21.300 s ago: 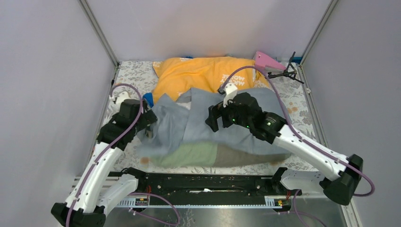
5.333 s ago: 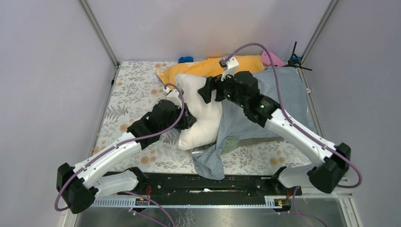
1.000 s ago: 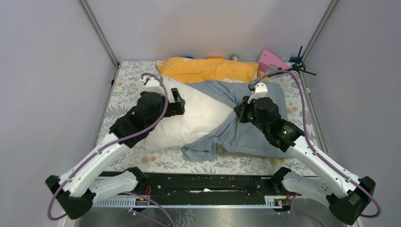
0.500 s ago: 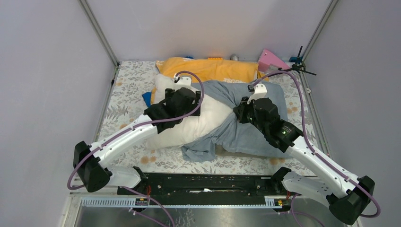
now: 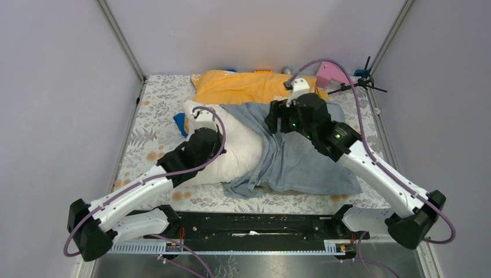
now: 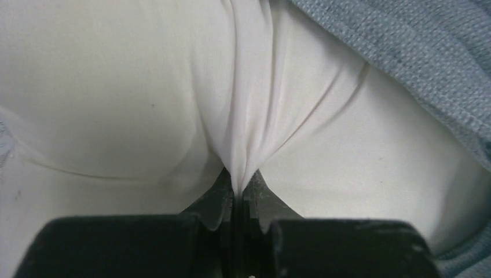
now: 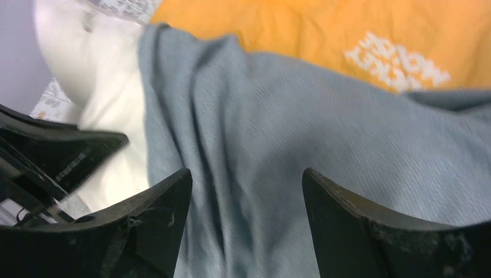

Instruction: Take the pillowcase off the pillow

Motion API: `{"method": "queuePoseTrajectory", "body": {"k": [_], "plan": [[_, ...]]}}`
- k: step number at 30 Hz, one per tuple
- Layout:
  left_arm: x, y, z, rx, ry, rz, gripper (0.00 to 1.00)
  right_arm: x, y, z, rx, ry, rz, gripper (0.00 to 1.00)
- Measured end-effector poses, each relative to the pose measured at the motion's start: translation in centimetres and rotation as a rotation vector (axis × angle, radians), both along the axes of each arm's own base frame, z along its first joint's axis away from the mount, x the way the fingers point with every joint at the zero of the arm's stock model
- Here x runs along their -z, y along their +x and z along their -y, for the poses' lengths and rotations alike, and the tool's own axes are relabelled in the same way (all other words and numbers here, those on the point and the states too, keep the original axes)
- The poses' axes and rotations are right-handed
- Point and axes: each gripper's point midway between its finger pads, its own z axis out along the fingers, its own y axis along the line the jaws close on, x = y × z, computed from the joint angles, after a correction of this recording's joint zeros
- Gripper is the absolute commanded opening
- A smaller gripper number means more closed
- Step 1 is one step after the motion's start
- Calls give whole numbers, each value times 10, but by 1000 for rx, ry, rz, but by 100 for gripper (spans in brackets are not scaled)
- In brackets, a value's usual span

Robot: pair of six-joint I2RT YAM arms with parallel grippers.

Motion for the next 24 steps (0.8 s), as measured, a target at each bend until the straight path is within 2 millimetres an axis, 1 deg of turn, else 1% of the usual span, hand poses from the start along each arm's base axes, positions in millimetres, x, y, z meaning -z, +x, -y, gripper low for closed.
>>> {"method": "queuePoseTrajectory", "body": {"k": [2,4,6,7,9,12,14,16,18,19,21,24], "plan": [[0,-5,-2,10,-37,19,0,-11,6,-15,-16,-29,31,79],[-1,-9,-3,19,-70,36,0,-21,7,-39,-68,-58,64,79],[0,-12,-4,23,-93,50,0,-25,9,-60,-118,-79,81,79],[0,-13,-5,24,-103,56,0,-27,11,-74,-153,-93,87,80],[-1,-15,-6,26,-119,64,0,-25,15,-90,-191,-113,90,80],[-1,-17,-6,30,-135,70,0,-13,19,-111,-245,-159,78,80],[-1,-18,-6,34,-143,73,0,-1,20,-120,-269,-200,59,75],[-1,-19,-7,34,-150,78,0,12,23,-125,-267,-241,39,66],[-2,-20,-8,33,-158,85,0,25,32,-123,-225,-300,24,50],[-3,-21,-9,32,-165,89,0,31,37,-119,-200,-328,21,40],[-5,-23,-12,27,-178,99,0,40,45,-109,-131,-380,19,25],[-10,-26,-17,11,-205,110,0,40,59,-89,-2,-427,48,21]]}}
